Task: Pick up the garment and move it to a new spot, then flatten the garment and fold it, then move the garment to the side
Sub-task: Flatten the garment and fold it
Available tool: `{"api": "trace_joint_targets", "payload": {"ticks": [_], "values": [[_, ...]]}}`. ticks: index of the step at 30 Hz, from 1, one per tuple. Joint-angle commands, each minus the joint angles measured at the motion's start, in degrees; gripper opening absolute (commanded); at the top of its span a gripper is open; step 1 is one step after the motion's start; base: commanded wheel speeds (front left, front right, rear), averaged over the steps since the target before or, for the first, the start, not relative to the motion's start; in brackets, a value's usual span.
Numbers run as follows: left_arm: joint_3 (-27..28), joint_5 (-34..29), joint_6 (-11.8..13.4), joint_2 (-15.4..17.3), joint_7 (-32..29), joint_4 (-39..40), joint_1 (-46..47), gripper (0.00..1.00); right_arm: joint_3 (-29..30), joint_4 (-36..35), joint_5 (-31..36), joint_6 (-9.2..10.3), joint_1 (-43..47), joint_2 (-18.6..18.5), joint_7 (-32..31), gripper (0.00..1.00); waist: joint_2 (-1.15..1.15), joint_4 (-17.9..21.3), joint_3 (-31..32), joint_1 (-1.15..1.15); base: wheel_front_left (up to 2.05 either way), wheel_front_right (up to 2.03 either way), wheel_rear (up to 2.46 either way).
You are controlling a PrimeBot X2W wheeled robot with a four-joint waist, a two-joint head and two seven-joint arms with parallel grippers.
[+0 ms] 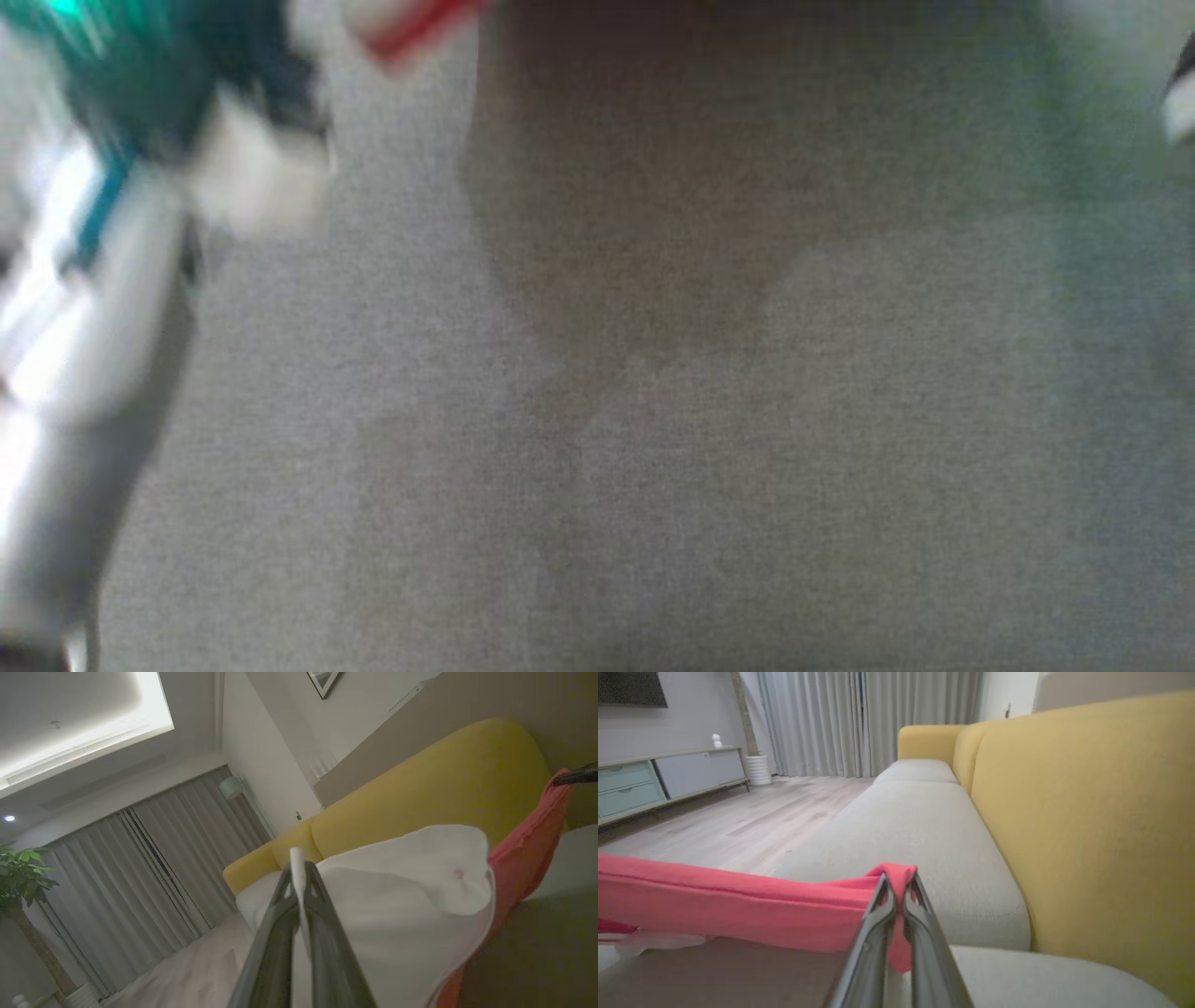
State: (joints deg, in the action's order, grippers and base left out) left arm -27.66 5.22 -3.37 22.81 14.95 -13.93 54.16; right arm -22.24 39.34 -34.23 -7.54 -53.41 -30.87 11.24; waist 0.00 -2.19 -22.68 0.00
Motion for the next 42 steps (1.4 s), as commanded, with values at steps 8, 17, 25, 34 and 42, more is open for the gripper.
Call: {"api": "trace_joint_targets", "payload": {"ticks": [8, 17, 25, 34, 42], "values": [[3.91, 3.09, 4.30, 4.19, 0.05, 11.43, -27.51, 0.00, 0.09, -2.20, -6.59, 0.05, 18.92, -3.00, 1.66, 0.00, 0.00, -0.25, 10.75, 0.00, 0.00, 0.00, 0.00], [3.67, 4.99, 5.66, 1.77, 0.05, 15.25, -45.35, 0.00, 3.54, -6.91, -7.80, 0.05, 35.40, -2.14, 0.49, 0.00, 0.00, -0.47, 16.30, 0.00, 0.00, 0.00, 0.00], [2.69, 5.60, 5.42, 0.73, 0.05, 15.64, -53.76, 0.00, 10.97, -13.63, -4.96, 0.05, 48.95, 0.54, -1.16, 0.00, 0.00, -1.22, 17.41, 0.00, 0.00, 0.00, 0.00], [2.69, 4.98, 4.53, -1.42, 0.05, 13.52, -48.64, 0.00, 18.32, -20.29, 1.09, 0.05, 50.83, 4.73, -6.35, 0.00, 0.00, -1.70, 13.40, 0.00, 0.00, 0.00, 0.00], [3.36, 2.55, 2.24, -4.96, 0.05, 8.49, -36.44, 0.00, 21.28, -21.31, 4.43, 0.05, 44.86, 7.23, -10.05, 0.00, 0.00, -2.61, 8.36, 0.00, 0.00, 0.00, 0.00]]}}
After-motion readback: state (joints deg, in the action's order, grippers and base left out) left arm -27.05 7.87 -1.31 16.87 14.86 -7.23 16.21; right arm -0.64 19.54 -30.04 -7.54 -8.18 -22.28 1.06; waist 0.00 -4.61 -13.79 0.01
